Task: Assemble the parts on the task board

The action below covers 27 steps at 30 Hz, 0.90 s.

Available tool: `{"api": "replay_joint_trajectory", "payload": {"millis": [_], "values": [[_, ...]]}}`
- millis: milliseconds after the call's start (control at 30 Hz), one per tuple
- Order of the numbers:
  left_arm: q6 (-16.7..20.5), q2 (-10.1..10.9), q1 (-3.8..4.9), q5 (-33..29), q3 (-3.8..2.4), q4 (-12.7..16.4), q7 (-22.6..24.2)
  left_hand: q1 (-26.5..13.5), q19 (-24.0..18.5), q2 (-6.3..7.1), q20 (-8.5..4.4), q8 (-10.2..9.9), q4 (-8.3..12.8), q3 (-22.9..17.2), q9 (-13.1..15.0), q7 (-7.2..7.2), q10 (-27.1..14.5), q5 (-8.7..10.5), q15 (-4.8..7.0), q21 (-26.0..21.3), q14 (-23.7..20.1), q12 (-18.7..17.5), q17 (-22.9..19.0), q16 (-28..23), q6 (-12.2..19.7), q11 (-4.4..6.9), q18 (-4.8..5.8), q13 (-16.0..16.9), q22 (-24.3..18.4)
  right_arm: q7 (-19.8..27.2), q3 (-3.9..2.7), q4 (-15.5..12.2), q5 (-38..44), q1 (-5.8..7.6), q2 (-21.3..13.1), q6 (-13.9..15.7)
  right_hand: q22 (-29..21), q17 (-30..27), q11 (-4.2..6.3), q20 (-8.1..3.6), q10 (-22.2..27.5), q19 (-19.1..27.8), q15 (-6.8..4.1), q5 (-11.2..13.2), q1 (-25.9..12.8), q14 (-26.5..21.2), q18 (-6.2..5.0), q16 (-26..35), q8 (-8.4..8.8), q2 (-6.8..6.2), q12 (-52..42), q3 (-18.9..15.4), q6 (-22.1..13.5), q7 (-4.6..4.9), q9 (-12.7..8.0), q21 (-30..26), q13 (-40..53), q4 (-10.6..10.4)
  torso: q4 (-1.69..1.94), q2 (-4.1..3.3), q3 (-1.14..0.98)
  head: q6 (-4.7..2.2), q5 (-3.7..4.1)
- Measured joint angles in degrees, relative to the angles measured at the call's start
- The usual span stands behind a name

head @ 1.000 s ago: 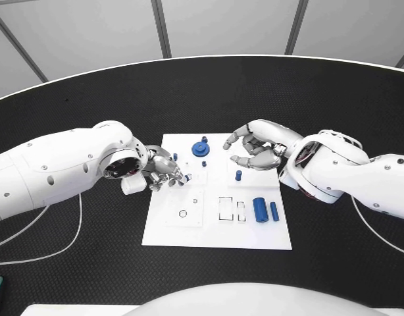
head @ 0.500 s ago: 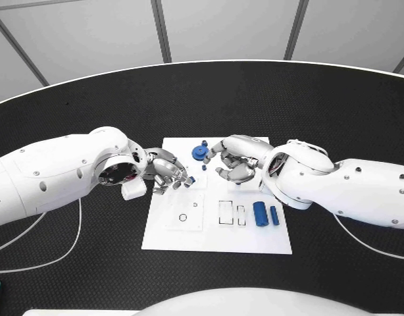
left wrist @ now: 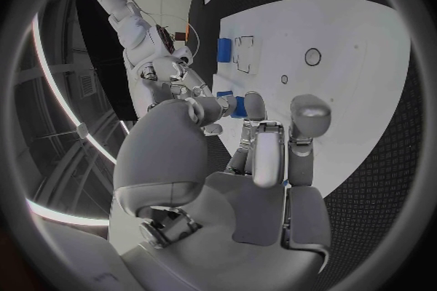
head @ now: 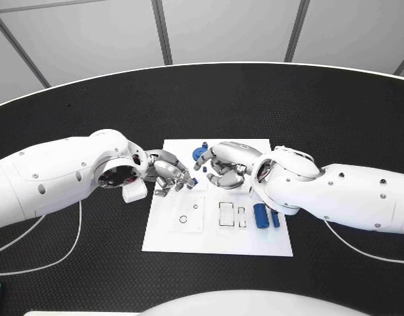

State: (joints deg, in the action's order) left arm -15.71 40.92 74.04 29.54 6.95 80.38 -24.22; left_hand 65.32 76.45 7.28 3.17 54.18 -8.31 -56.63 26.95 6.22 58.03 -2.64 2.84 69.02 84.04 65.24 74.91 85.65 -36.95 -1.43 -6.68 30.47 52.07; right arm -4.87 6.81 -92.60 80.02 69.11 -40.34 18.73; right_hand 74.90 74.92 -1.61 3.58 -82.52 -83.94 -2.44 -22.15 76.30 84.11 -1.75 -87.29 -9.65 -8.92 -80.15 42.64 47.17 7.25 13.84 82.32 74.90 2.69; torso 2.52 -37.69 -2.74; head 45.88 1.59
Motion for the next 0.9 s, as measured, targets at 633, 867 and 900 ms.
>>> {"api": "replay_joint_trajectory", "payload": {"millis": [633, 867, 900], "values": [[0.49, -0.17, 0.00, -0.16, 0.00, -0.04, 0.73, 0.02, 0.00, 0.02, 0.00, 0.00, 0.00, -0.30, -0.05, 0.00, 0.00, 0.08, 0.00, 0.00, 0.00, 0.00, 0.00, 0.00, 0.00, -0.01, 0.00, 0.14, -0.04, 0.62, 0.08, 0.49, 0.01, -0.83, 1.17, -1.55, 0.00, -0.01, 0.39, -0.21, 0.02, -0.21, -0.20, 0.00, -0.31, -0.20, 0.00, 0.00, 0.00, 0.30, 0.00, 0.31, 0.01, 0.00, 0.00, 0.00, 0.00, -0.01, -0.03, 0.01, -0.13, 0.21, -0.08], [0.74, -0.17, 0.00, -0.25, 0.00, -0.08, 0.85, 0.10, 0.00, 0.10, 0.00, 0.00, 0.00, -0.30, -0.04, 0.00, 0.00, 0.00, 0.00, 0.00, 0.00, 0.00, 0.00, 0.00, 0.00, -0.01, 0.00, 0.14, -0.05, 0.69, 0.09, 0.57, 0.01, -0.89, 1.22, -1.83, 0.00, -0.01, 0.39, -0.41, 0.02, -0.01, -0.20, 0.00, -0.84, -0.20, 0.00, 0.00, 0.00, 0.22, 0.00, 0.31, 0.01, 0.00, -0.01, 0.00, 0.04, -0.01, -0.01, 0.02, -0.13, 0.29, -0.13], [0.80, -0.16, 0.00, -0.26, 0.00, -0.10, 0.87, 0.10, 0.00, 0.10, 0.00, 0.00, 0.00, -0.30, -0.04, 0.00, 0.00, 0.00, 0.00, 0.00, 0.00, 0.00, 0.00, 0.00, 0.00, -0.01, 0.00, 0.14, -0.05, 0.71, 0.10, 0.57, 0.01, -0.90, 1.21, -1.87, 0.00, -0.01, 0.39, -0.41, 0.02, -0.01, -0.20, 0.00, -0.92, -0.20, -0.01, 0.00, 0.00, 0.14, 0.00, 0.31, 0.19, -0.08, -0.02, 0.00, 0.04, -0.01, -0.01, 0.02, -0.12, 0.30, -0.14]]}}
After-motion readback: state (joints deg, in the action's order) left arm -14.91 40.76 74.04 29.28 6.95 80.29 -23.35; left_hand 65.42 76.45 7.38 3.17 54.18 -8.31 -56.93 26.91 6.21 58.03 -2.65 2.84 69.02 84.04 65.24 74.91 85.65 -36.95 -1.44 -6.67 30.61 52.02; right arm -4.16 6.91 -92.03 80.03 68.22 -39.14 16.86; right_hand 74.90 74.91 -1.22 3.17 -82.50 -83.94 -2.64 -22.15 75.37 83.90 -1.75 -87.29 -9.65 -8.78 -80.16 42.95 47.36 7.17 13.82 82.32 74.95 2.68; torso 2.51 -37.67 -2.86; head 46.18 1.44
